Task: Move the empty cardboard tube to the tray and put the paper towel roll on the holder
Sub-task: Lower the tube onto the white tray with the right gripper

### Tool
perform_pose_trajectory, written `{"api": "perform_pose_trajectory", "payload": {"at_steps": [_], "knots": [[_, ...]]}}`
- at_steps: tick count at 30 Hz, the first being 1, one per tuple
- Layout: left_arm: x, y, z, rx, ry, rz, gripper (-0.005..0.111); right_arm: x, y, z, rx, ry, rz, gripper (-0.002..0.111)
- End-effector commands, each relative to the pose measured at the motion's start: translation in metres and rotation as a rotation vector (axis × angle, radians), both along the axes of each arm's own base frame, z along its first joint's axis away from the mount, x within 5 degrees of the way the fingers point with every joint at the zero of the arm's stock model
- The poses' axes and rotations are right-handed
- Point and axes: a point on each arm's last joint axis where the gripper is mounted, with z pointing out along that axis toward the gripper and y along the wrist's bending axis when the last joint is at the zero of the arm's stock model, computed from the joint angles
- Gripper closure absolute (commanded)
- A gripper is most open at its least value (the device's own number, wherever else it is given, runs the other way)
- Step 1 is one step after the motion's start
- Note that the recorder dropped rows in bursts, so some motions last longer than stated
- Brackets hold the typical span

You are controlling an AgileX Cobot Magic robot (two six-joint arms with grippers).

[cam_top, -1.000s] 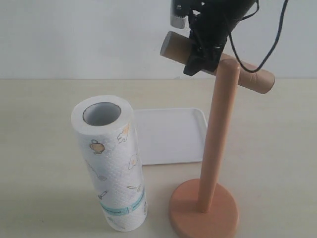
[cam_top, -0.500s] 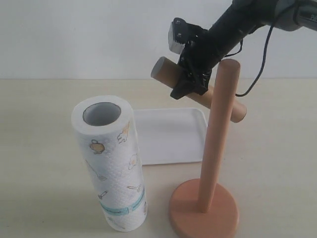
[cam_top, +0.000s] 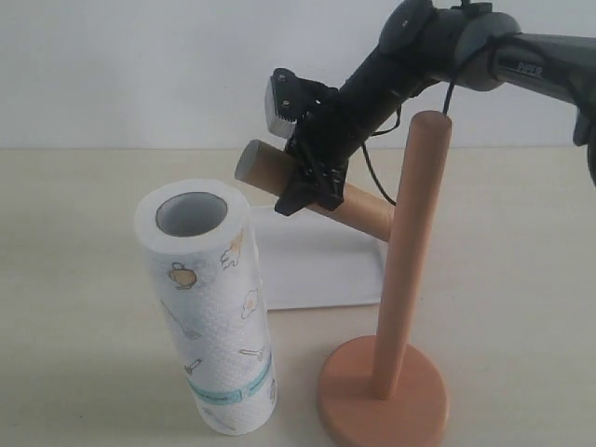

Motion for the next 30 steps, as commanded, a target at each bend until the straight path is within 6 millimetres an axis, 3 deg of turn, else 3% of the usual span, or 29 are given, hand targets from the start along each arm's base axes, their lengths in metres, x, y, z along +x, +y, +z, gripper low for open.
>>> {"api": "perform_pose_trajectory", "payload": {"at_steps": [1,12,25,30], "knots": [[0.0,0.0,-0.001,-0.01,-0.001,0.001,0.103,-0.002,0.004,0.001,-0.039,-0.016,-0.001,0.108],[0.0,0.0,-0.001,-0.01,-0.001,0.001,0.103,-0.006,0.001,0.0,-0.067,0.032,-0.005,0.108],[0.0,0.0,-0.001,-0.01,-0.001,0.001,0.103,-0.015,-0.004,0.026,-0.077,0.071,-0.051,0.108],[0.0,0.0,-0.001,-0.01,-0.001,0.001,0.103,-0.019,0.006,0.028,-0.01,0.077,-0.007,0.108]]}}
